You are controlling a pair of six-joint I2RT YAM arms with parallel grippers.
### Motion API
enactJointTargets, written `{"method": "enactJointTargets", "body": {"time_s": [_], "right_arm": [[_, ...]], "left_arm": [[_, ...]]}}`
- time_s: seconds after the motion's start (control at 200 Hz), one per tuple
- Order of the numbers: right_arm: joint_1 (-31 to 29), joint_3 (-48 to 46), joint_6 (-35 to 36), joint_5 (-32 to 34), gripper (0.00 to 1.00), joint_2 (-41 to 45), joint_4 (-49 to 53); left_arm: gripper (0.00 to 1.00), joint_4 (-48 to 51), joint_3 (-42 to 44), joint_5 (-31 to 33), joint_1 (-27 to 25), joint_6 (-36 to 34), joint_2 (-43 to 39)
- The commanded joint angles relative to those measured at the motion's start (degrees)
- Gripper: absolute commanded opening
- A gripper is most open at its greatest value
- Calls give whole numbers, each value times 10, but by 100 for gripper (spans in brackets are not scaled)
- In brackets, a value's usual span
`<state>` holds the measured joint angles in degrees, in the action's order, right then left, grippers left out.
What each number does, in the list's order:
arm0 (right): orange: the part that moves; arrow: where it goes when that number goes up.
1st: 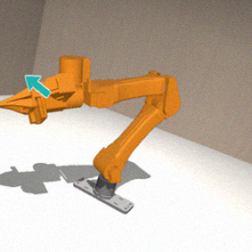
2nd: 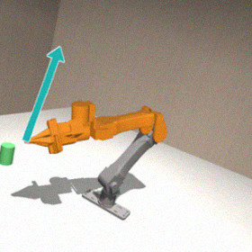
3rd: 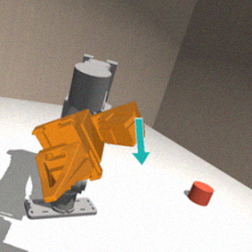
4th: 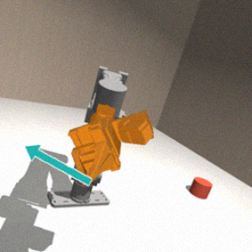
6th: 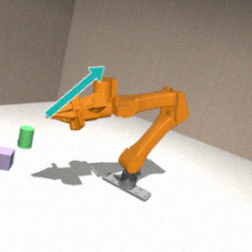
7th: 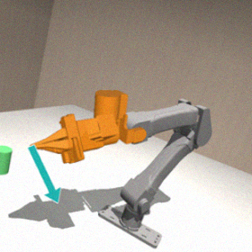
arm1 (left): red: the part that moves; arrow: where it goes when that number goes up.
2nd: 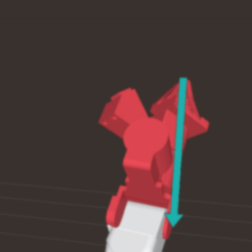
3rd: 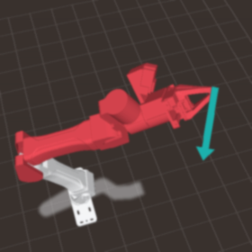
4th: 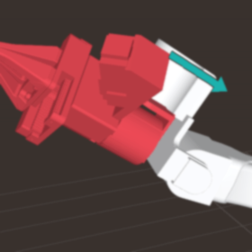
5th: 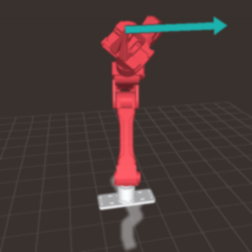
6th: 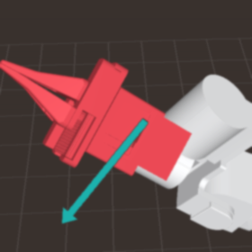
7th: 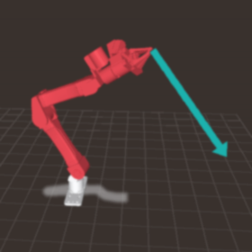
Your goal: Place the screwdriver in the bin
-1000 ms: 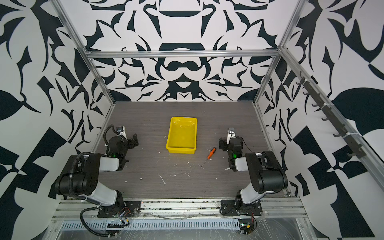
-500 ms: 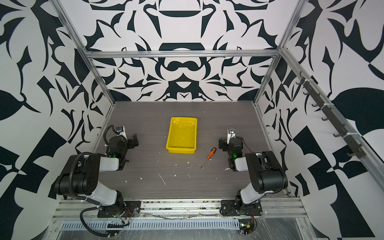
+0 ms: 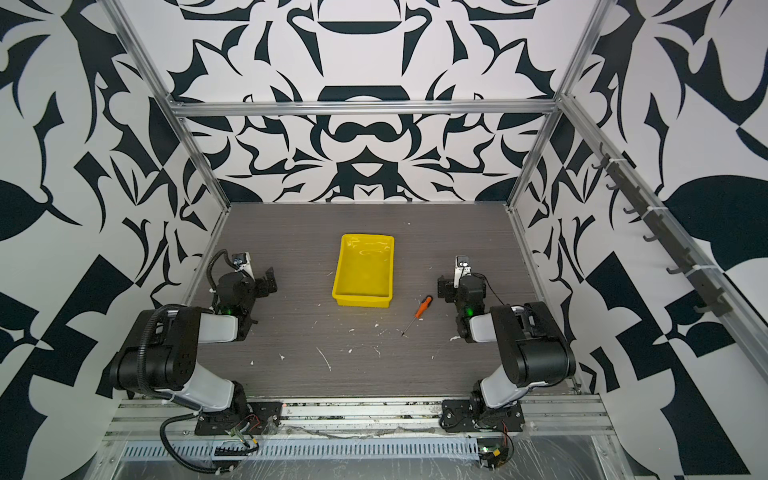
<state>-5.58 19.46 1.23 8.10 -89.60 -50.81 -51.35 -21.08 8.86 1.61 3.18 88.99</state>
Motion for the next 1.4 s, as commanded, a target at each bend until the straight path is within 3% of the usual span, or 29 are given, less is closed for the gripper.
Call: {"method": "enactJointTargets", "body": {"time_s": [0.0,1.08,1.2,1.3,1.36,1.395], "right_arm": [[1,7,-1,-2,100,4,-21],[1,7,-2,-1,100,5,-21],[-2,-37,-2,-10,100,18,-93],[-22,-92,8,23,100,42,-178],[-50,-102,26,75,100,72,-171],[-59,-95,26,97,100,96,-136]], "left_arm": [[100,-7,-3,-7,2,5,-1],[100,-15,2,-1,2,9,-3],[100,-18,5,-2,2,9,-5],[100,-47,22,-32,0,-5,-14],[100,-36,24,-43,-1,-8,-41],[100,20,9,-32,-7,-6,-69]]}}
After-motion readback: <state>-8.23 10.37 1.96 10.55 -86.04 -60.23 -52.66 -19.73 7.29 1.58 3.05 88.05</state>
